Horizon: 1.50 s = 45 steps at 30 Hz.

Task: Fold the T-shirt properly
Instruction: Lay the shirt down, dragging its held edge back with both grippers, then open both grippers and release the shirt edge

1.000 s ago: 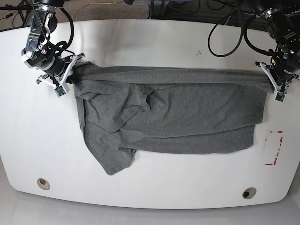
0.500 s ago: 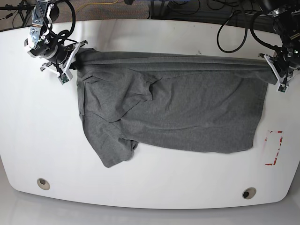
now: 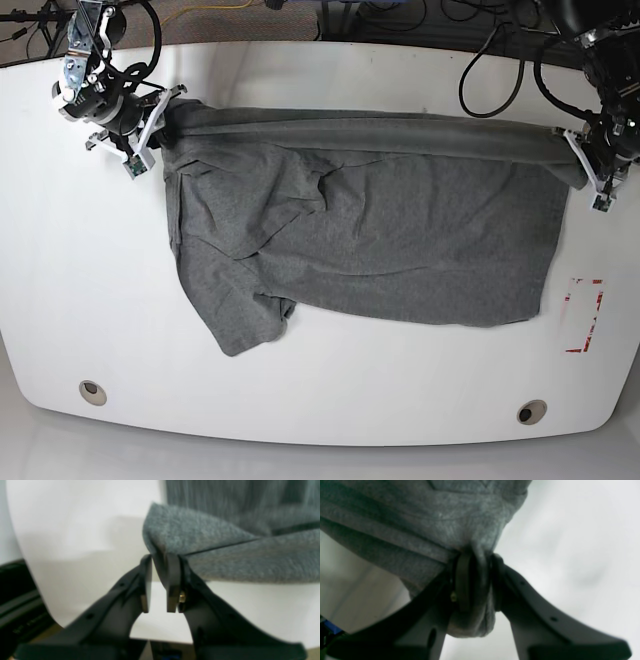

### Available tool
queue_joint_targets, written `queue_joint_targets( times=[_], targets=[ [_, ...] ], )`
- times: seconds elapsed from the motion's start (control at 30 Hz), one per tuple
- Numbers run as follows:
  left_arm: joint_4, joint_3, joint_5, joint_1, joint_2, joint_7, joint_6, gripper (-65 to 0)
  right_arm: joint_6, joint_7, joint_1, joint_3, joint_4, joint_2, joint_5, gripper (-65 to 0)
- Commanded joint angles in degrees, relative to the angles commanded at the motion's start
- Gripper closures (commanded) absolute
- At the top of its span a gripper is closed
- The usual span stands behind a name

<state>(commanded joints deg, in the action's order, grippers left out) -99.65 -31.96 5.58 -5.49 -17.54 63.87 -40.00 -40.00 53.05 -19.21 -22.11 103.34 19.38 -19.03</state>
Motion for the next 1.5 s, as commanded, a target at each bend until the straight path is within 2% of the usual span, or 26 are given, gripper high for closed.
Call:
queue_joint_targets(
  times=[0.17, 0.27, 0.33, 0.37, 0.4, 0.47, 0.6, 0.63, 0.8, 0.9, 1.0, 1.03, 1.2, 1.37, 1.5],
  targets=[
    [-0.18, 1.32, -0.09, 2.2, 0.0, 0.26, 0.0, -1.3, 0.0, 0.0, 0.26, 0.0, 0.0, 0.0, -0.09, -13.6],
    [-0.09, 1.41, 0.0, 3.34, 0.0, 0.44, 0.0, -5.8, 0.0, 0.0, 0.26, 0.09, 0.0, 0.0, -0.09, -13.8],
    [-0.09, 1.41, 0.0, 4.4, 0.0, 0.88, 0.0, -16.2, 0.0, 0.0, 0.35, 0.09, 0.0, 0.0, 0.0, -13.8],
    [-0.09, 1.41, 0.0, 4.75, 0.0, 0.88, 0.0, -18.6, 0.0, 0.0, 0.35, 0.09, 0.0, 0.0, 0.0, -13.8],
    [-0.09, 1.41, -0.18, 5.36, 0.0, 1.05, 0.0, -25.3, 0.0, 0.0, 0.35, 0.09, 0.0, 0.0, 0.0, -13.8],
    [-0.09, 1.41, -0.18, 6.33, 0.0, 1.14, 0.0, -34.4, 0.0, 0.0, 0.35, 0.09, 0.0, 0.0, -0.09, -13.8],
    [-0.09, 1.23, -0.18, 7.91, 0.0, 0.97, 0.0, -47.9, 0.0, 0.0, 0.35, 0.09, 1.85, -0.09, 0.09, -14.3],
    [-0.09, 1.23, -0.18, 8.18, -0.09, 0.97, 0.0, -49.2, 0.0, 0.0, 0.35, 0.09, 2.46, -0.09, 0.09, -14.4],
    [-0.26, 1.32, 0.09, 8.7, 0.0, 1.14, 0.0, -48.6, 0.0, 0.18, 0.09, 0.09, 5.54, -0.09, 0.09, -16.5],
    [-0.35, 1.32, 0.18, 8.62, 0.26, 1.14, 0.0, -48.5, 0.0, 1.76, 0.26, -0.18, 6.95, -0.09, 0.09, -23.6],
    [-0.18, 1.32, 0.18, 8.35, 0.44, 1.14, 0.0, -48.5, 0.0, 3.52, 0.35, -0.44, 8.88, -0.09, 0.09, -37.4],
    [-0.09, 1.32, 0.18, 7.91, 0.7, 1.14, 0.0, -48.5, 0.0, 3.6, 0.26, -0.44, 9.58, -0.09, 0.09, -43.8],
    [-0.44, 1.32, 0.18, 5.45, 2.46, 0.97, 0.0, -48.5, 0.0, 3.6, 0.0, -0.62, 10.9, -0.09, 0.18, -64.7],
    [-0.44, 0.97, 0.18, 3.6, 2.9, 0.88, 0.0, -48.5, 0.0, 3.78, -1.14, -2.55, 11.78, -0.97, -0.53, -65.0],
    [-0.44, 0.97, 0.26, 1.67, 2.9, 0.79, 0.0, -48.5, 0.0, 3.78, -2.46, -5.36, 12.75, -3.87, -0.53, -59.5]
  ],
)
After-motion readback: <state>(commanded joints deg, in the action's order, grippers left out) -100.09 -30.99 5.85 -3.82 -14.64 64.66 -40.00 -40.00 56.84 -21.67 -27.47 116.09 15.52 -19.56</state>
